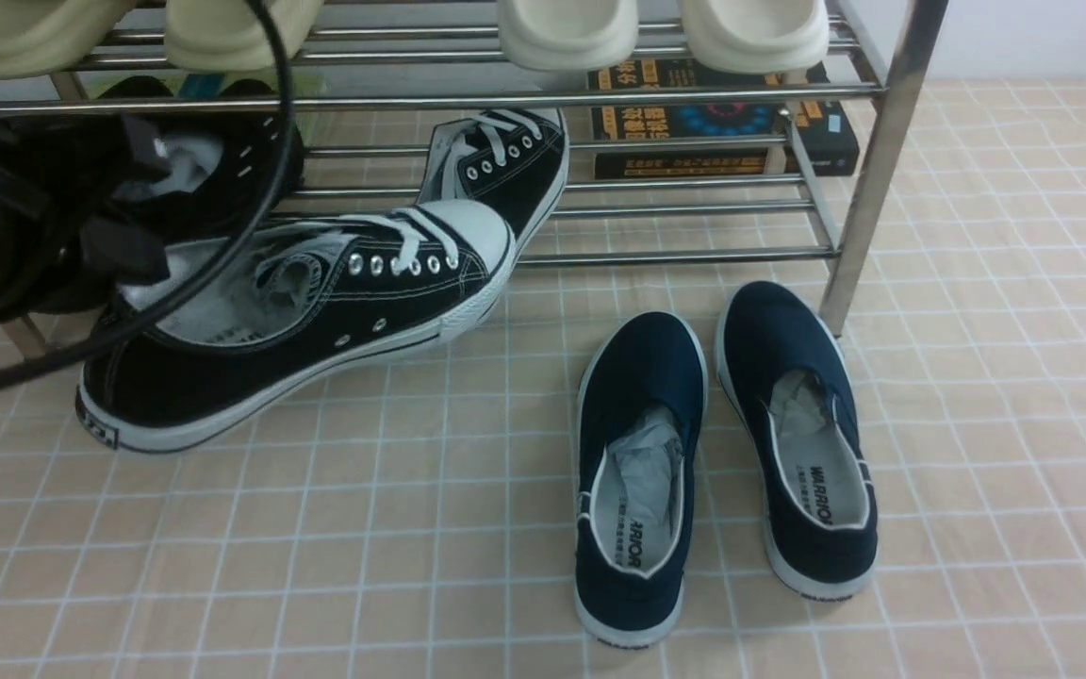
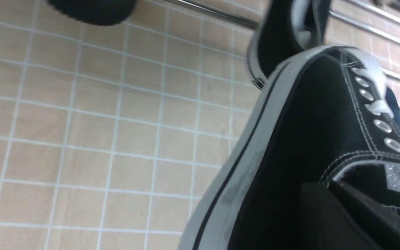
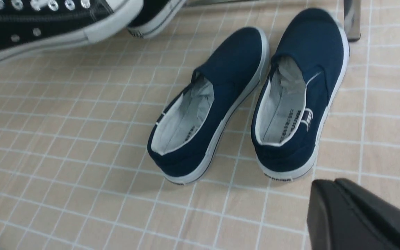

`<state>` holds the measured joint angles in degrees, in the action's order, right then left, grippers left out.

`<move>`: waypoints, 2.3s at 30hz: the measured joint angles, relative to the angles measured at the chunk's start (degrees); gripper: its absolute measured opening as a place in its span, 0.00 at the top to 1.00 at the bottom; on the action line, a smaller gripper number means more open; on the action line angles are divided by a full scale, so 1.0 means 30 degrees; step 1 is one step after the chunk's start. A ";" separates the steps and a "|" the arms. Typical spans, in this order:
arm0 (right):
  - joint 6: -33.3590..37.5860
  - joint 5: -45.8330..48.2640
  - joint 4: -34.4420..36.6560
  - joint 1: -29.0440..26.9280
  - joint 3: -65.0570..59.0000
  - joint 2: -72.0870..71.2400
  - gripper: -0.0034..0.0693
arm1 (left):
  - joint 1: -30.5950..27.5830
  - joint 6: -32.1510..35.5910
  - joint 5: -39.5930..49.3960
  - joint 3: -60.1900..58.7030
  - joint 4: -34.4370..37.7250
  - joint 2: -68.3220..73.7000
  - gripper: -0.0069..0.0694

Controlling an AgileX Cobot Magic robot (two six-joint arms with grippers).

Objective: Take the shoes off the shelf from the light coffee tablecloth by hand.
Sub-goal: 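Set the held shoe down on the floor in front of the rack with the left gripper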

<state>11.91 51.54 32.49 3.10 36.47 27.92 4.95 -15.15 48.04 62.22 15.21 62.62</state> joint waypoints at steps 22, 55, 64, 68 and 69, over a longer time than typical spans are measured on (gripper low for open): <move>0.0482 0.0600 -0.0139 0.0000 0.0022 0.0223 0.92 | -0.0018 -0.8305 -0.0845 -0.0311 -0.6682 -0.1269 0.88; 0.0482 0.0657 -0.0139 0.0000 0.0022 0.0223 0.89 | 0.0000 -0.8042 0.0253 -0.2748 -0.4787 0.2920 0.88; 0.0582 0.0665 -0.0139 0.0000 0.0022 0.0223 0.87 | 0.0000 -0.6041 0.1353 -0.3213 -0.3708 0.2920 0.87; 0.1691 0.0701 -0.0146 0.0000 0.0022 0.0223 0.86 | 0.0000 -0.5392 0.1988 -0.3213 -0.3548 0.2920 0.83; 0.1823 0.0726 -0.0146 0.0000 0.0022 0.0223 0.85 | 0.0000 -0.5201 0.2177 -0.3213 -0.3524 0.2920 0.81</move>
<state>17.38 53.71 32.05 3.10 36.54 28.59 4.95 -30.75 54.57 52.59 4.64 71.38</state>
